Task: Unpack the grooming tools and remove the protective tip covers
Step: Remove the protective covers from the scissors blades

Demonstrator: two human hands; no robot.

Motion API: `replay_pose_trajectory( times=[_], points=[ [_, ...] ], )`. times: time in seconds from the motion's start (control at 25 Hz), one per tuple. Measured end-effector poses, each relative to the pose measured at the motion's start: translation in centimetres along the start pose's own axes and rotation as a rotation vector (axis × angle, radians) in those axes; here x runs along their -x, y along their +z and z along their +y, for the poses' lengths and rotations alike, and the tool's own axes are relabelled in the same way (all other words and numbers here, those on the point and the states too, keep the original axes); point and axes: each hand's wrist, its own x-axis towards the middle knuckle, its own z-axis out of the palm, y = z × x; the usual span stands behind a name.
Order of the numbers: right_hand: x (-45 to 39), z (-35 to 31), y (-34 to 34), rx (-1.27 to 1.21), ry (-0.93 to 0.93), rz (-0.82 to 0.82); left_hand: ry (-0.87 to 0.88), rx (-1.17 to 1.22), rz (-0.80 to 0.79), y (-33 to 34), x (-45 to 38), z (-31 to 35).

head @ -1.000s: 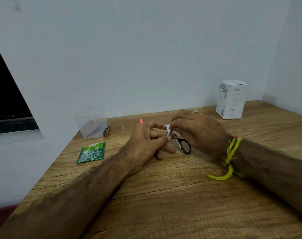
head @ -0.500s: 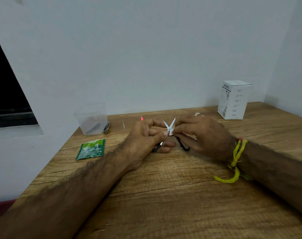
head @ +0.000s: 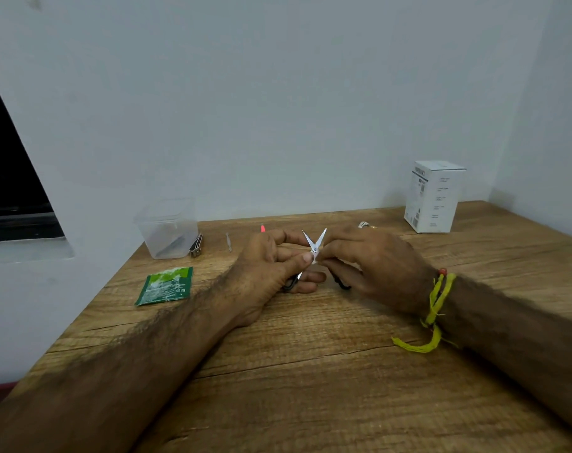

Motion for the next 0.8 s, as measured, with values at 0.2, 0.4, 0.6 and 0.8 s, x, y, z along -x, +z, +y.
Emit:
replay_pose_trajectory(
  times=[0.2, 0.4, 0.6, 0.8],
  points=[
    [0.01, 0.03, 0.15, 0.059, -0.006, -0.007, 0.004, 0.006, 0.006, -0.27, -0.21, -0.08],
    [-0.04, 0.34, 0.10, -0.019, 0.024, -0.040, 0.001, -0.023, 0.011, -0.34, -0.25, -0.23],
    [0.02, -0.03, 0.00, -0.030, 0.032, -0.035, -0.005, -0.039, 0.025, -0.32, -0.29, -0.20],
    [0.32, -0.09, -0.22, -0.021, 0.024, -0.060, 0.003, -0.023, 0.026, -0.21, -0.30, -0.13]
  ],
)
